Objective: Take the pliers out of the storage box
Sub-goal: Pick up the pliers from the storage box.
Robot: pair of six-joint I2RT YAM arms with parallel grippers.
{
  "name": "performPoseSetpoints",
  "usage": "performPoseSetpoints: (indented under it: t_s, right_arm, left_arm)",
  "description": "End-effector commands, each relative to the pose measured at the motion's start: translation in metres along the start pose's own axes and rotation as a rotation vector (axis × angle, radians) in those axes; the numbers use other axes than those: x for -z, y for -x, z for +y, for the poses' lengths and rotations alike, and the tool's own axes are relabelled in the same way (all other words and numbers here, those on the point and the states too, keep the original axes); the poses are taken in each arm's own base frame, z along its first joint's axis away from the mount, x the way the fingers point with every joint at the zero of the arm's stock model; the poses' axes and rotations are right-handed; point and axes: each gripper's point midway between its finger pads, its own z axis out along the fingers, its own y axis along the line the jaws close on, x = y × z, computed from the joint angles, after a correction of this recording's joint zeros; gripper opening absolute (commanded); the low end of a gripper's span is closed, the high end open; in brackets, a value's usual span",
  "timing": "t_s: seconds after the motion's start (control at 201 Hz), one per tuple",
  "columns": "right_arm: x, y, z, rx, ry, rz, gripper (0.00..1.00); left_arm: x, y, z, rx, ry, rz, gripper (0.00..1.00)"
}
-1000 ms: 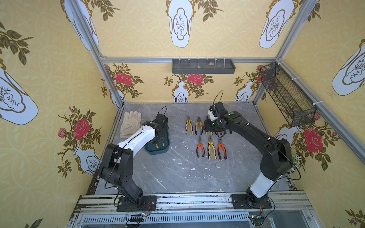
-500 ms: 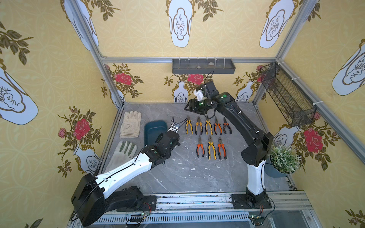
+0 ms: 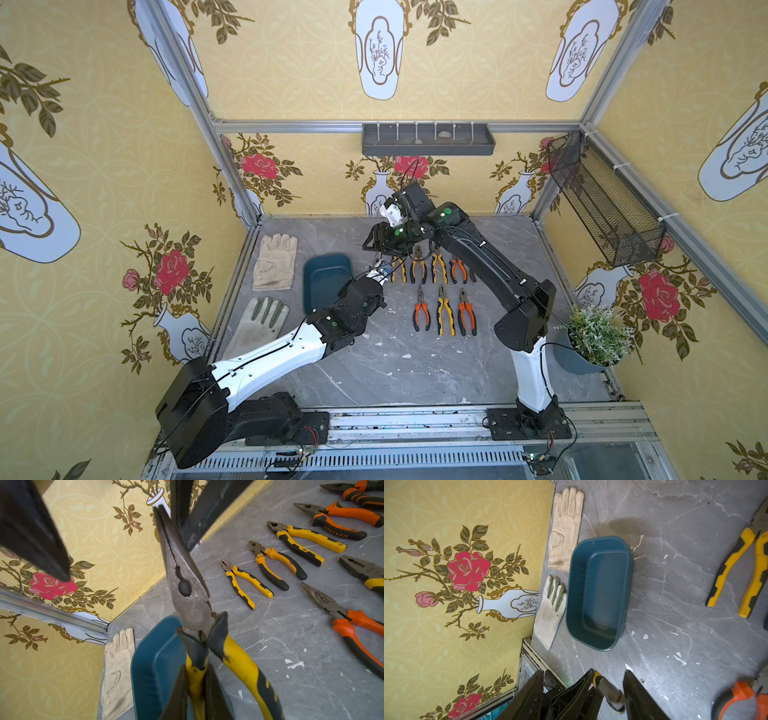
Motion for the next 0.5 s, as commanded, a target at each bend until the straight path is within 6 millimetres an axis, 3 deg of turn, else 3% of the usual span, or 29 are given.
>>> performPoseSetpoints:
  t_s: [0.0,0.383,0.493]
  right_arm:
    - [-0.007,-0.002,-0.004,-0.005,-0.037,-0.008,0.59]
    - [-0.01,-0.01,-0.02,-0.016,-0.15,-0.039,0.47]
    - [-0.013,-0.012,-0.021,-0.024,-0.15,-0.036,0.28]
  left_arm:
    - [-0.002,0.012,0.003,0.008,0.03,-0.033,0.0]
    - [-0.002,0.012,0.017,-0.012,0.119,-0.013,0.0]
    - [-0.001,0.011,0.02,-0.013,0.132,-0.008,0.0]
